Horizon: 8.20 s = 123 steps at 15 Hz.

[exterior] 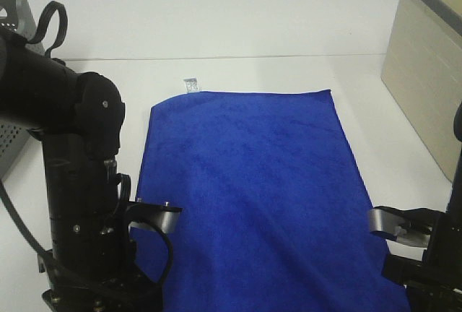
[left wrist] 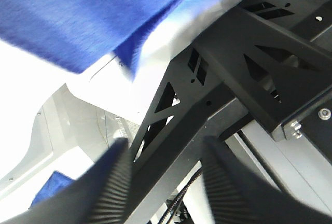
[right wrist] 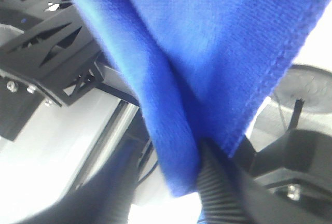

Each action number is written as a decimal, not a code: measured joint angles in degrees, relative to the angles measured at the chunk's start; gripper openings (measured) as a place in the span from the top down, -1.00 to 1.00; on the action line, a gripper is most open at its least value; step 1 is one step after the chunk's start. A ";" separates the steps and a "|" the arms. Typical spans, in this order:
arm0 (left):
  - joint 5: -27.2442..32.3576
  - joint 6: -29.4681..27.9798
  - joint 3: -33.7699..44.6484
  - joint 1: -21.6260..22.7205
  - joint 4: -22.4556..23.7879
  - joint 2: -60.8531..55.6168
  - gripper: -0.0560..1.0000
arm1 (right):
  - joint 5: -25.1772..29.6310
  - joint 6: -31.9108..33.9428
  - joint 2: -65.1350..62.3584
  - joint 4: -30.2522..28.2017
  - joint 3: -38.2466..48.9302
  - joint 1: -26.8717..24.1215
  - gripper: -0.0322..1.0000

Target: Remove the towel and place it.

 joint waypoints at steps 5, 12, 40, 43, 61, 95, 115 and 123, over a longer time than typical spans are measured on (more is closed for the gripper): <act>0.11 -2.06 0.00 0.00 0.00 0.00 -0.19 | 0.00 4.58 0.00 -0.17 0.00 0.00 -0.38; 0.17 -3.61 0.00 0.00 0.00 0.00 -0.20 | 0.00 10.37 -2.35 -1.32 3.78 0.00 -0.40; 0.46 -12.09 -22.35 12.95 9.11 -4.53 -0.20 | -1.20 3.15 -4.64 3.38 -40.57 -1.20 -0.39; -2.06 -12.61 -26.30 19.37 9.22 -4.53 -0.20 | 0.40 -0.57 -0.11 9.00 -47.67 -6.53 -0.39; -13.01 -9.80 -47.33 24.92 7.45 17.07 -0.20 | -5.33 1.38 22.57 -1.66 -72.42 -9.00 -0.39; -19.71 -2.35 -54.09 24.01 -6.25 29.39 -0.18 | -17.02 7.91 36.55 -16.67 -77.23 -0.69 -0.19; -25.38 8.48 -68.98 24.01 3.44 30.14 0.89 | -20.63 5.67 38.56 -14.90 -93.11 -0.40 0.90; -40.79 14.04 -69.61 24.01 3.78 34.03 0.89 | -38.50 1.20 39.94 -14.95 -93.39 -0.40 0.90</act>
